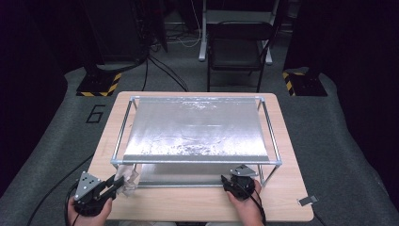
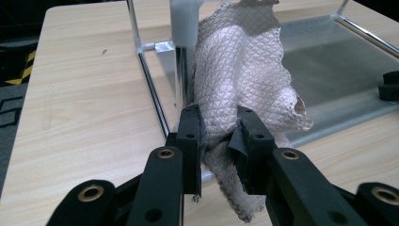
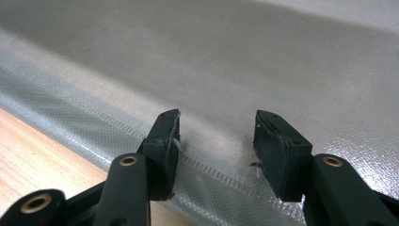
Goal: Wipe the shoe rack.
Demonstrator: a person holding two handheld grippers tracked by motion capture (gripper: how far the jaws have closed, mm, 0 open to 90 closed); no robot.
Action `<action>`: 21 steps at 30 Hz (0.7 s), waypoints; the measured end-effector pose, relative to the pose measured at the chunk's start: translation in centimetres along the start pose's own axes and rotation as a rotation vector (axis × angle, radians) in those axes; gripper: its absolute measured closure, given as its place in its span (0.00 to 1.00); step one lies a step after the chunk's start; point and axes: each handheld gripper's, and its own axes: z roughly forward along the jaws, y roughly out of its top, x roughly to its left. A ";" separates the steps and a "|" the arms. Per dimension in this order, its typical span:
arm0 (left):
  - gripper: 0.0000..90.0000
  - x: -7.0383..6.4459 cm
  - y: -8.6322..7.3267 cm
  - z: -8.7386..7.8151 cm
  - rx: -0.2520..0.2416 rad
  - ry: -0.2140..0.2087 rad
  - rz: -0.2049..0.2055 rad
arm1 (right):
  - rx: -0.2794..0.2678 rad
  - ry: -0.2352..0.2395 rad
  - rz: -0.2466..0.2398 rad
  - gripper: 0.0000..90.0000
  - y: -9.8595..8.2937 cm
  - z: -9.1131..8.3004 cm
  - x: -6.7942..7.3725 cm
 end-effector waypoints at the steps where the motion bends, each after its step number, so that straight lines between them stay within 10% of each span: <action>1: 0.82 0.0 -0.2 0.1 0.004 -0.002 -0.003 | 0.000 0.000 -0.001 0.57 0.0 0.0 0.0; 12: 0.82 0.6 -2.9 1.3 0.052 -0.004 -0.033 | 0.000 -0.001 0.001 0.57 0.0 0.0 0.0; 21: 0.82 0.7 -0.9 -0.7 0.008 0.022 -0.007 | -0.001 0.000 -0.002 0.57 0.0 0.0 0.0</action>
